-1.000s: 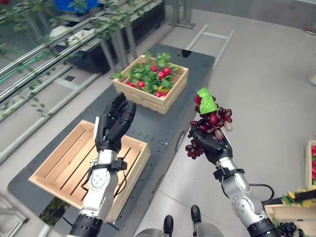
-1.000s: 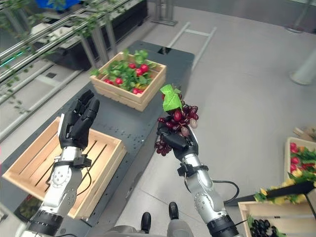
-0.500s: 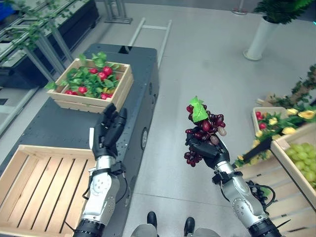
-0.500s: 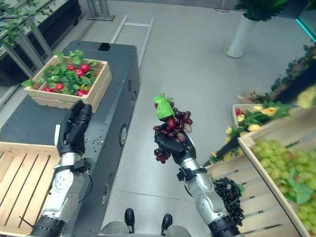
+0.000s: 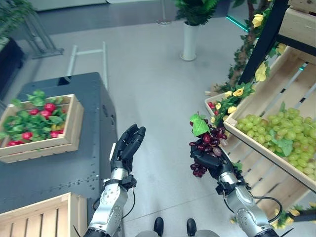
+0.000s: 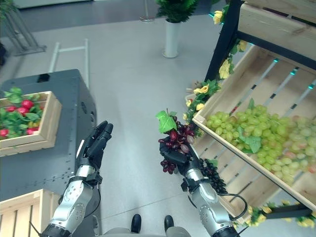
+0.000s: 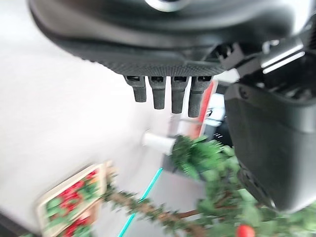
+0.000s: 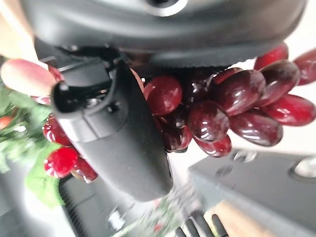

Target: Pick up the fruits from the basket on one side to the basket on the other side

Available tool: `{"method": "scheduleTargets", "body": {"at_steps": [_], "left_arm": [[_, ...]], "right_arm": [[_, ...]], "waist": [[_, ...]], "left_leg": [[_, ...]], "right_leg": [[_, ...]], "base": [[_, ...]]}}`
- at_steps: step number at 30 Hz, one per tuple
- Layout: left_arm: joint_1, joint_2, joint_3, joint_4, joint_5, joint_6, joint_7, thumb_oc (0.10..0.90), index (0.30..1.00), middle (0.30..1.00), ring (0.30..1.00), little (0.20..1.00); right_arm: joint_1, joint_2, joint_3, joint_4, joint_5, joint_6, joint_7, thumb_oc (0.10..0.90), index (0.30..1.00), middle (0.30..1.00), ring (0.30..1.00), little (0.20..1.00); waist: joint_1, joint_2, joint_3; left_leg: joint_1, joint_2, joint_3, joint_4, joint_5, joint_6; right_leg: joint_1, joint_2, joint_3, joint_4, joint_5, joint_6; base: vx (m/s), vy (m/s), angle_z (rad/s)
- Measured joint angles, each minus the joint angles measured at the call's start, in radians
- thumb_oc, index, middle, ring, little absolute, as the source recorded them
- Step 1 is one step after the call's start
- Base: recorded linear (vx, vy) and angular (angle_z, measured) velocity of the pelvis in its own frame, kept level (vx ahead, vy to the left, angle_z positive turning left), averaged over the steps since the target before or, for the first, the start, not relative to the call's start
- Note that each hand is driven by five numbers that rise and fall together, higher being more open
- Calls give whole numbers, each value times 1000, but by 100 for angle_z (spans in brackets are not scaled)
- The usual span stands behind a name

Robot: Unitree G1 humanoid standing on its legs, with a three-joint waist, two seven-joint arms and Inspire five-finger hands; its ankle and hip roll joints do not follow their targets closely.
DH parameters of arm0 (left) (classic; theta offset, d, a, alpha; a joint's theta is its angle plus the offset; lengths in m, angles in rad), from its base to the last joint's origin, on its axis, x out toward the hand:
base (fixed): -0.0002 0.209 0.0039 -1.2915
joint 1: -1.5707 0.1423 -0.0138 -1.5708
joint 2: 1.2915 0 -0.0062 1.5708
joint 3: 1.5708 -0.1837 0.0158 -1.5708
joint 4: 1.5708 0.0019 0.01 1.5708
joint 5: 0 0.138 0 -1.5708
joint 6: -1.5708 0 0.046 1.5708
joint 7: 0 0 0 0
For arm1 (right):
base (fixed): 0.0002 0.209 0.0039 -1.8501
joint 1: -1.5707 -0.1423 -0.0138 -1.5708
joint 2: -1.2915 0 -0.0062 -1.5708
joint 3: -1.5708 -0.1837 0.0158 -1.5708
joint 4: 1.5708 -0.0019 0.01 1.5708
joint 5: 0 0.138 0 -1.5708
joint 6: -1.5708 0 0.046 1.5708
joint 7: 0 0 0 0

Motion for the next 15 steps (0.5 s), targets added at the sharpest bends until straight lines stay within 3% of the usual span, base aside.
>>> {"method": "scheduleTargets", "body": {"at_steps": [9, 12, 13, 15], "left_arm": [[51, -24, -92, 115, -10, -3, 27, 800, 900, 900, 900, 900], [56, -21, -98, 184, -2, -6, 58, 800, 900, 900, 900, 900], [55, -23, -98, 211, -1, -6, 62, 800, 900, 900, 900, 900], [54, -27, -97, 236, -2, -5, 60, 800, 900, 900, 900, 900]], "right_arm": [[60, 27, -8, 178, 5, 27, -41, 400, 300, 300, 300, 300], [6, 57, -8, 247, 6, 35, -45, 400, 300, 300, 300, 300], [-3, 67, -7, 258, 8, 36, -46, 400, 300, 300, 300, 300], [3, 68, -4, 273, 11, 34, -46, 400, 300, 300, 300, 300]], "waist": [[-20, 6, 6], [-5, -6, 26], [-9, -6, 32], [-11, -7, 33]], "left_leg": [[-6, 3, 94, 0, -12, 12], [-2, 27, 210, -2, -27, 23], [-5, 39, 237, -2, -30, 21], [-8, 52, 245, 5, -29, 12]], "right_leg": [[-40, 3, 14, -8, 27, 13], [-118, -24, -153, 51, 26, 3], [-148, -42, -187, 108, 18, -5], [-142, -74, -193, 131, 7, 5]], "base": [[-39, 103, -30], [-34, -18, -109], [-22, -111, -87], [-60, -248, -35]]}}
